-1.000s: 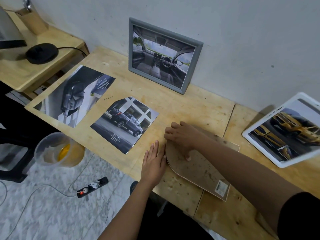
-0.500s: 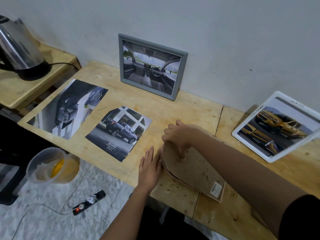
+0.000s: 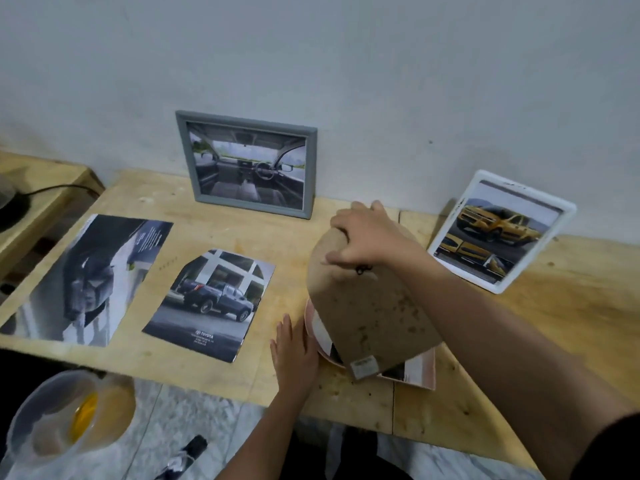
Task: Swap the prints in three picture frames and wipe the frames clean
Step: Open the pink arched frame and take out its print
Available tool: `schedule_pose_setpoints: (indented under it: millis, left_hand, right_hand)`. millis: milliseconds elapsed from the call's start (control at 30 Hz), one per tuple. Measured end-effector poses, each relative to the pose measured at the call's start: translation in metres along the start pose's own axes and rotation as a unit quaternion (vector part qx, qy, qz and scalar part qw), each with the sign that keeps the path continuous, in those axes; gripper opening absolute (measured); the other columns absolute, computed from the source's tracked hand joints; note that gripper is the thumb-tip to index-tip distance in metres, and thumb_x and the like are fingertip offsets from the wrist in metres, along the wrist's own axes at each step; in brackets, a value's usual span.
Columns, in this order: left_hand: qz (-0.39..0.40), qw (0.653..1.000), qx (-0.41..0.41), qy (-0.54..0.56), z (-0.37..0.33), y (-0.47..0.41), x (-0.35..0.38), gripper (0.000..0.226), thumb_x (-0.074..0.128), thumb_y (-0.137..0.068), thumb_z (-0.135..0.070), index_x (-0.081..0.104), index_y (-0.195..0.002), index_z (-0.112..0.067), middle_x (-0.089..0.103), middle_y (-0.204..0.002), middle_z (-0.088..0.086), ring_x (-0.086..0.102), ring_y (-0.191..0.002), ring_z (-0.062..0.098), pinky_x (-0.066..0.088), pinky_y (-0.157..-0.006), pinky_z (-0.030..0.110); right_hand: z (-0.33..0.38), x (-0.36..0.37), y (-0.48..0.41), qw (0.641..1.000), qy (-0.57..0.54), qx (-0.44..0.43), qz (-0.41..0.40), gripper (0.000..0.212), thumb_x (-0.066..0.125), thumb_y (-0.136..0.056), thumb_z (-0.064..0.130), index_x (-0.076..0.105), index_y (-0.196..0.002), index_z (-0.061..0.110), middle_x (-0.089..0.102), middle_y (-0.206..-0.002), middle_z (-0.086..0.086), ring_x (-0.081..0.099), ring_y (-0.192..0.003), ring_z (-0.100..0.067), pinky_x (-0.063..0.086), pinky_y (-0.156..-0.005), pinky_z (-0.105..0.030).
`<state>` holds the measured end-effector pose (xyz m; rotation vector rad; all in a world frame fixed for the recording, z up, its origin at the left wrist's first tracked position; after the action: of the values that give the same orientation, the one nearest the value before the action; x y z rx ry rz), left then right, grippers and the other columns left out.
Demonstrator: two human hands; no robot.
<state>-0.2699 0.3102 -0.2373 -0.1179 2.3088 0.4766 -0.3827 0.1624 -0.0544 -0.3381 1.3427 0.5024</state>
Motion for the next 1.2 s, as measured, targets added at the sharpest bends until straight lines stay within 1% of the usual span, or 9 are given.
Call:
schedule_pose_setpoints:
  millis: [100, 267, 433, 500, 600, 667, 833, 1033, 1200]
  left_hand:
    - [0.03, 0.999, 0.021, -0.03, -0.001, -0.005, -0.001, 0.054, 0.043, -0.097, -0.03, 0.027, -0.145, -0.012, 0.012, -0.156, 0.012, 0.007, -0.145, 0.028, 0.008, -0.118, 0.046]
    - [0.06, 0.996, 0.061, -0.04, 0.003, -0.013, 0.0, 0.056, 0.037, -0.099, -0.025, 0.02, -0.148, -0.006, 0.015, -0.156, 0.015, 0.011, -0.144, 0.029, 0.012, -0.118, 0.043]
    - [0.068, 0.994, 0.081, -0.041, 0.008, -0.016, -0.003, 0.058, 0.035, -0.099, -0.027, 0.014, -0.149, -0.008, 0.009, -0.158, 0.013, 0.006, -0.146, 0.025, 0.008, -0.119, 0.039]
    - [0.065, 0.994, 0.083, -0.012, 0.008, -0.015, -0.005, 0.059, 0.036, -0.099, -0.026, 0.012, -0.15, -0.007, 0.01, -0.158, 0.011, 0.009, -0.145, 0.025, 0.009, -0.119, 0.038]
    - [0.063, 0.993, 0.097, -0.013, 0.014, -0.015, -0.004, 0.059, 0.039, -0.098, -0.027, 0.015, -0.149, -0.006, 0.017, -0.156, 0.011, 0.016, -0.144, 0.026, 0.013, -0.119, 0.039]
    - [0.058, 0.992, 0.11, -0.028, 0.021, -0.017, -0.005, 0.058, 0.042, -0.097, -0.027, 0.022, -0.147, -0.006, 0.025, -0.153, 0.012, 0.024, -0.141, 0.028, 0.019, -0.118, 0.042]
    - [0.05, 0.989, 0.129, -0.047, 0.038, -0.021, -0.011, 0.053, 0.044, -0.095, -0.029, 0.03, -0.142, -0.01, 0.036, -0.147, 0.013, 0.035, -0.133, 0.03, 0.031, -0.112, 0.047]
    - [0.03, 0.988, 0.147, -0.044, 0.048, -0.016, -0.026, 0.056, 0.045, -0.096, -0.02, 0.026, -0.146, -0.004, 0.03, -0.151, 0.013, 0.024, -0.141, 0.028, 0.02, -0.117, 0.042]
    - [0.008, 0.987, 0.154, -0.043, 0.061, -0.006, -0.037, 0.063, 0.032, -0.091, -0.035, 0.029, -0.145, -0.003, 0.033, -0.15, 0.013, 0.028, -0.14, 0.028, 0.023, -0.116, 0.042]
  right_hand:
    - [-0.049, -0.01, 0.032, 0.977, -0.1, 0.173, -0.071, 0.04, 0.062, -0.073, 0.06, 0.051, -0.072, 0.021, 0.05, -0.076, 0.006, 0.044, -0.084, -0.018, 0.028, -0.074, -0.034]
    - [-0.108, 0.02, 0.132, 0.815, -0.342, 0.417, -0.212, 0.047, 0.048, -0.089, 0.056, 0.059, -0.088, 0.01, 0.06, -0.087, -0.003, 0.056, -0.084, -0.024, 0.037, -0.064, -0.032]
    - [-0.111, 0.105, 0.241, 0.553, -0.501, 0.562, -0.358, 0.043, 0.036, -0.097, 0.046, 0.064, -0.11, 0.017, 0.065, -0.109, -0.008, 0.059, -0.099, -0.026, 0.048, -0.083, -0.04]
    - [-0.099, 0.138, 0.271, 0.436, -0.571, 0.559, -0.414, 0.04, 0.033, -0.099, 0.044, 0.063, -0.108, 0.02, 0.064, -0.112, -0.008, 0.059, -0.105, -0.03, 0.048, -0.087, -0.045]
    - [-0.075, 0.169, 0.304, 0.249, -0.641, 0.525, -0.501, 0.041, 0.031, -0.101, 0.038, 0.05, -0.131, 0.017, 0.056, -0.125, -0.007, 0.055, -0.107, -0.028, 0.046, -0.094, -0.045]
    - [-0.06, 0.174, 0.318, 0.188, -0.647, 0.506, -0.539, 0.04, 0.03, -0.102, 0.033, 0.043, -0.137, 0.019, 0.053, -0.125, -0.005, 0.053, -0.108, -0.026, 0.042, -0.101, -0.044]
    - [-0.042, 0.18, 0.33, 0.132, -0.638, 0.487, -0.581, 0.024, 0.031, -0.102, 0.015, 0.051, -0.115, 0.018, 0.056, -0.101, -0.002, 0.052, -0.074, -0.012, 0.05, -0.073, -0.021]
    - [-0.028, 0.178, 0.313, 0.212, -0.639, 0.511, -0.535, 0.028, 0.033, -0.101, 0.008, 0.043, -0.075, 0.015, 0.037, -0.068, 0.0, 0.031, -0.055, -0.012, 0.035, -0.043, -0.018]
    - [-0.02, 0.175, 0.266, 0.258, -0.671, 0.501, -0.482, 0.023, 0.037, -0.101, 0.014, 0.055, -0.087, 0.015, 0.059, -0.086, -0.003, 0.056, -0.076, -0.015, 0.046, -0.063, -0.026]
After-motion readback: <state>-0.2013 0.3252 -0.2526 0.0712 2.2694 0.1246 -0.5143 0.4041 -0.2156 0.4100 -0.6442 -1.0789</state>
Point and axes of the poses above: each hand's wrist, its own y-axis away from the middle knuckle, its own x-axis out of the palm, z = x × y, the point moved 7 cm from there along -y, towards the middle knuckle
